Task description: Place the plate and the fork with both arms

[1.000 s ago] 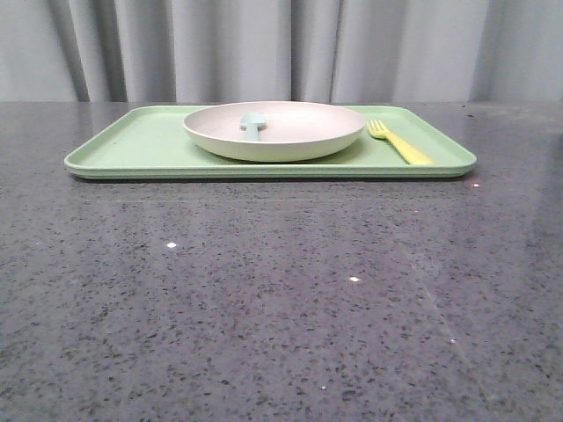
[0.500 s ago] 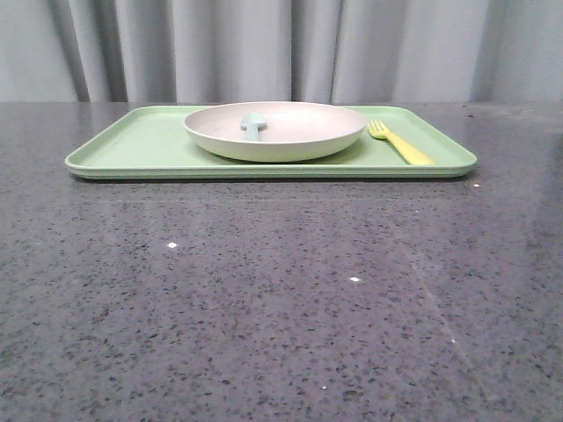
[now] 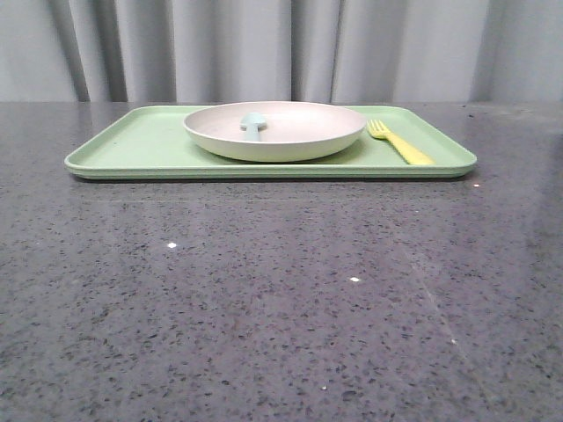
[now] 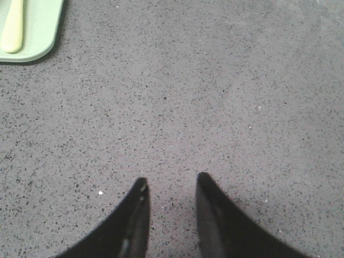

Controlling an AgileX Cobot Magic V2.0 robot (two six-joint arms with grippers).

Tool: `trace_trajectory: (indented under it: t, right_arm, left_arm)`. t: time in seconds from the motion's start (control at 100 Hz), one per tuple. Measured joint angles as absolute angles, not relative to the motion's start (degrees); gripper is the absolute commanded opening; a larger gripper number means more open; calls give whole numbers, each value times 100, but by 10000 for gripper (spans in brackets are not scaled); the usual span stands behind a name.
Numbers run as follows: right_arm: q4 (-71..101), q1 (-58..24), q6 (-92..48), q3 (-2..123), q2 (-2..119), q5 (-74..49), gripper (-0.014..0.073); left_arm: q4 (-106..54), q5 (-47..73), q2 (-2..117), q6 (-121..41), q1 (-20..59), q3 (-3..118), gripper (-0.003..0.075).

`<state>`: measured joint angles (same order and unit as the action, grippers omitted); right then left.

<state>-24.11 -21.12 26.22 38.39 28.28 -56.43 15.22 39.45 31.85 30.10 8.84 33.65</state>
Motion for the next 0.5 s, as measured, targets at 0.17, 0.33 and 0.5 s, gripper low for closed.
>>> trace_trajectory:
  t: [0.17, 0.33, 0.5]
  right_arm:
    - [-2411, -2112, 2622, 3839, 2828, -5643, -124]
    - [-2411, -2112, 2622, 3839, 2828, -5643, -120]
    - [-2411, -2112, 2622, 3839, 2828, -5643, -120]
  left_arm:
    - [1522, 3945, 3185, 3010, 884, 3365, -19]
    - [1522, 3945, 3185, 3010, 884, 3365, -20]
    - [1522, 3945, 3185, 3010, 884, 3365, -20]
